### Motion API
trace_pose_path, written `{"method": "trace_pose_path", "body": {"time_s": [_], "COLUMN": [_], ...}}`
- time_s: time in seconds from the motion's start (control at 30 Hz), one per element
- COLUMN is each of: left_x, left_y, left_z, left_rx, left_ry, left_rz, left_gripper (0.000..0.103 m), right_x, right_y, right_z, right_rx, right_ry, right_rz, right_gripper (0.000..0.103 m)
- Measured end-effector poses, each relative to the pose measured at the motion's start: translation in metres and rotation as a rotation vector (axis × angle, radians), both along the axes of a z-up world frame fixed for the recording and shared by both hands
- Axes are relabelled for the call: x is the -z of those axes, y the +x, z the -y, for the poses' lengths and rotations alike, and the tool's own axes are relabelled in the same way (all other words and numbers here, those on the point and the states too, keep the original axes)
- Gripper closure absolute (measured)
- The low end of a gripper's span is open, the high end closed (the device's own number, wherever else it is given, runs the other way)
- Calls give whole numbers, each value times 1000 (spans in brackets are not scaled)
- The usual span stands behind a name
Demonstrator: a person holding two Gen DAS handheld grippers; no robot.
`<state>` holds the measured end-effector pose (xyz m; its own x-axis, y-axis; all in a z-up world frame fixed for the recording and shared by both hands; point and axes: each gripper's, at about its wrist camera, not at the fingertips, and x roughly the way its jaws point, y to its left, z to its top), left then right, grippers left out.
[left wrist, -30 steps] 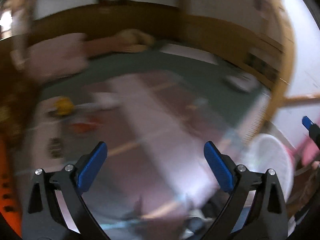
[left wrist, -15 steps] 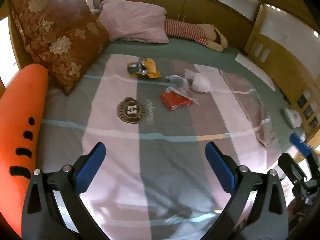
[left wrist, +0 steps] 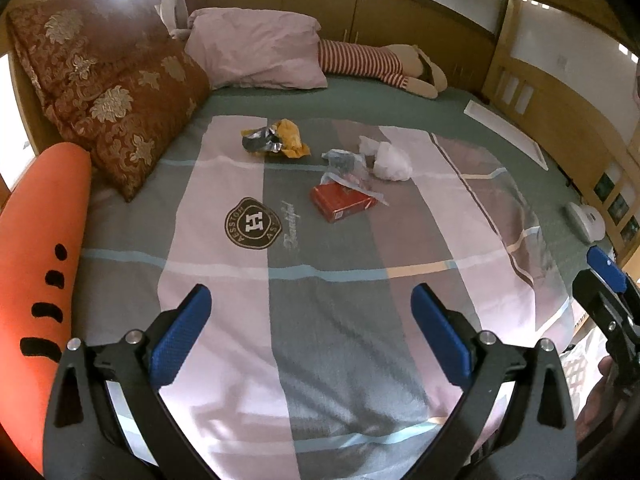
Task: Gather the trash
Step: 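Move both tools back over the remaining trash on the bed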
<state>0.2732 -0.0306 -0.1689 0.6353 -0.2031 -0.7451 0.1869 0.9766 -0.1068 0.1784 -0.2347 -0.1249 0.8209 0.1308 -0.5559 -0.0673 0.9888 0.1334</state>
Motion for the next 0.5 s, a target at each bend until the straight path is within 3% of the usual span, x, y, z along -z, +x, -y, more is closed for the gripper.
{"method": "trace_pose_path", "body": {"time_s": [0.5], "left_x": [10], "left_y": [3], "left_z": [19], "left_rx": [47], "left_ry": [41], "left_rz": [-8], "left_gripper": [4], "right_x": [-9], "right_y": [-5], "right_z": [6], "right_rx": [-11], "right_ry": [59], "right_rz": [20], "right_gripper": [3]}}
